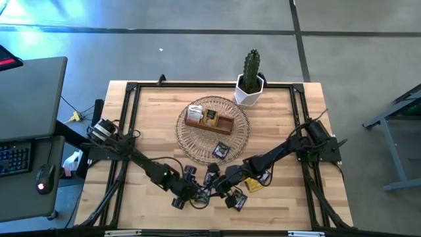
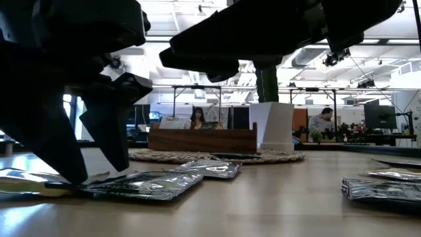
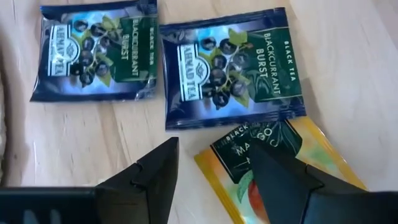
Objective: Pick & Place Tea
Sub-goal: Put the yellow tea pack into the middle section of the wooden organizer
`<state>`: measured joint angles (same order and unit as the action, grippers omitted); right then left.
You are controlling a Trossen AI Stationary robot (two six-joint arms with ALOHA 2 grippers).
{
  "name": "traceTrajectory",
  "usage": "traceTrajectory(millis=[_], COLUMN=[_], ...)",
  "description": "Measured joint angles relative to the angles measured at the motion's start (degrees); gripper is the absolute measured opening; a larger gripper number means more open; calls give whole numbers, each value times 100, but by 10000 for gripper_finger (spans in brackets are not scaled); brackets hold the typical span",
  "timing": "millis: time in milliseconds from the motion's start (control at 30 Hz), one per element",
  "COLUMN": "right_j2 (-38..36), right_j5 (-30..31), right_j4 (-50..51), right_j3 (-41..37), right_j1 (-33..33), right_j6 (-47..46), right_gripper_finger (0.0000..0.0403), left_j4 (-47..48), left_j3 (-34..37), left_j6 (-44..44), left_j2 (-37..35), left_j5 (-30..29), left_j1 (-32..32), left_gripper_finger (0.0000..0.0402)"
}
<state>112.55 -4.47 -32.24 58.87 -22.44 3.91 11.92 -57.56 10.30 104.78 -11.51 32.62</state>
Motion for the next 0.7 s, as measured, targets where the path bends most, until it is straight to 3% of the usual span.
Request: traceTrajectory(millis=[433,567,700], right_j2=[0,0,0], right_j5=[-2,-25,-31], right_j4=[16,20,23], right_j3=[0,0,0], right_j1=[0,0,0], right_j6=[-3,-3,1], right_gripper_finger=[133,133,133], left_j4=[1175,1159,1101], left_j3=[-481,-370,-337], left_j6=[92,221,193], left_j2=[-401,-320,-160], left_j5=[145,343,134], left_j1=[2,2,2], left_gripper_finger=[195,195,195])
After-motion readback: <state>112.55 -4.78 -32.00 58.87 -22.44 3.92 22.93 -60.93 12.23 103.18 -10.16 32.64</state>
